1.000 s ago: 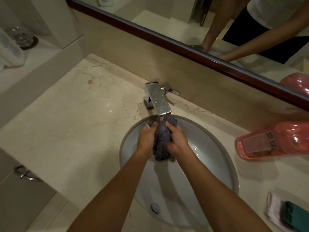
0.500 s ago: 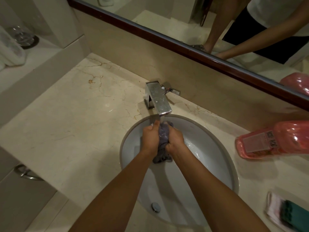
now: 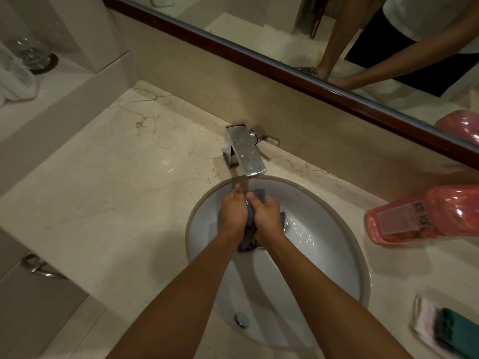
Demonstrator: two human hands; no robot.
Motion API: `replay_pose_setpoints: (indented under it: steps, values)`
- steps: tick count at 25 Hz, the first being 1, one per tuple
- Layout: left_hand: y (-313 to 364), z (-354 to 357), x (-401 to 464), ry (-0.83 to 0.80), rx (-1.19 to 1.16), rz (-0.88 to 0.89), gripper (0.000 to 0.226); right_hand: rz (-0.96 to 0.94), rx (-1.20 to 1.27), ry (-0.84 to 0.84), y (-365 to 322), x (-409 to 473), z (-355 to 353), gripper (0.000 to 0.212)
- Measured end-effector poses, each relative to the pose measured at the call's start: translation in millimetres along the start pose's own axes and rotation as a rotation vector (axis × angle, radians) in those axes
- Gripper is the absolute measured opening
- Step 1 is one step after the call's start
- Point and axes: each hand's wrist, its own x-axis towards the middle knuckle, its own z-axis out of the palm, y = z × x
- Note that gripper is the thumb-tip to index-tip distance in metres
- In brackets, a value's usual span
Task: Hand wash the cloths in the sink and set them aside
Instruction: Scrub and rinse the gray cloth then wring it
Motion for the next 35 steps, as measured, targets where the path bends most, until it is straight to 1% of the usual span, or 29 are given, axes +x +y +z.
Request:
replay_pose_setpoints:
  steps: [2, 4, 6, 8, 9, 11, 14, 15, 17, 19, 21, 22, 24, 26, 27, 28, 30, 31, 33, 35]
  values:
    - [-0.2, -0.2, 0.4, 0.025, -0.027, -0.036, 0.052, -0.007, -0.001, -0.014, 5.0, -0.6, 1.4, 0.026]
    - [1.1, 0.9, 4.1, 0.013, -0.092, -0.082, 0.047, 0.009, 0.052, -0.029, 4.3, -1.8, 2.2, 0.025]
    - [3.1, 0.2, 7.9, -0.05, -0.2, -0.123, 0.044, 0.094, 0.203, -0.083, -2.2, -1.5, -0.3, 0.026]
    - [5.0, -5.1, 7.1, -0.13, -0.339, -0.157, 0.041, 0.241, 0.407, -0.151, -13.1, -1.2, -4.5, 0.037]
    - [4.6, -8.6, 6.6, -0.144, -0.377, -0.157, 0.041, 0.279, 0.48, -0.168, -17.0, -0.6, -5.8, 0.041]
    - [2.8, -15.1, 7.0, -0.136, -0.299, -0.134, 0.044, 0.277, 0.56, -0.179, -22.5, 0.5, -5.2, 0.04]
    - [0.5, -25.3, 5.1, -0.182, -0.2, -0.109, 0.045, 0.311, 0.642, -0.229, -32.2, 4.0, -4.0, 0.043]
    - [-0.5, -29.6, 4.0, -0.176, -0.179, -0.088, 0.042, 0.319, 0.643, -0.27, -36.2, 4.3, -5.4, 0.042]
    - [-1.7, -39.5, 3.9, -0.122, -0.128, -0.015, 0.03, 0.318, 0.566, -0.349, -42.3, 4.2, -10.1, 0.035]
    - [0.7, -45.4, 1.6, -0.102, -0.214, 0.017, 0.021, 0.294, 0.491, -0.389, -41.0, 5.4, -13.9, 0.032]
    - [7.3, -47.5, 1.1, -0.118, -0.456, -0.044, 0.021, 0.287, 0.469, -0.368, -34.1, 9.0, -16.6, 0.03]
    - [10.0, -48.5, 2.4, -0.114, -0.556, -0.069, 0.021, 0.293, 0.428, -0.329, -31.9, 8.9, -18.5, 0.025]
    - [14.4, -52.2, 5.7, -0.076, -0.618, -0.072, 0.016, 0.298, 0.285, -0.245, -28.3, 10.9, -24.0, 0.017]
    - [17.1, -56.5, 9.4, -0.027, -0.586, -0.05, 0.007, 0.272, 0.218, -0.166, -25.7, 13.6, -29.9, 0.016]
    - [17.3, -57.3, 9.9, -0.013, -0.564, -0.028, 0.006, 0.263, 0.252, -0.159, -25.4, 14.6, -31.5, 0.015]
    - [17.4, -56.3, 8.3, -0.02, -0.547, -0.005, 0.009, 0.261, 0.321, -0.186, -27.0, 13.4, -31.3, 0.015]
    - [18.9, -49.3, 3.2, -0.071, -0.533, 0.019, 0.015, 0.265, 0.49, -0.261, -31.2, 6.3, -24.6, 0.018]
    - [18.8, -44.9, 2.5, -0.093, -0.534, 0.012, 0.019, 0.265, 0.555, -0.259, -31.6, 4.3, -19.5, 0.022]
    - [18.6, -38.2, 1.4, -0.129, -0.559, -0.044, 0.033, 0.264, 0.62, -0.197, -31.8, 5.9, -8.9, 0.03]
    - [18.9, -35.9, -0.2, -0.154, -0.604, -0.107, 0.041, 0.275, 0.631, -0.137, -31.9, 9.2, 0.0, 0.035]
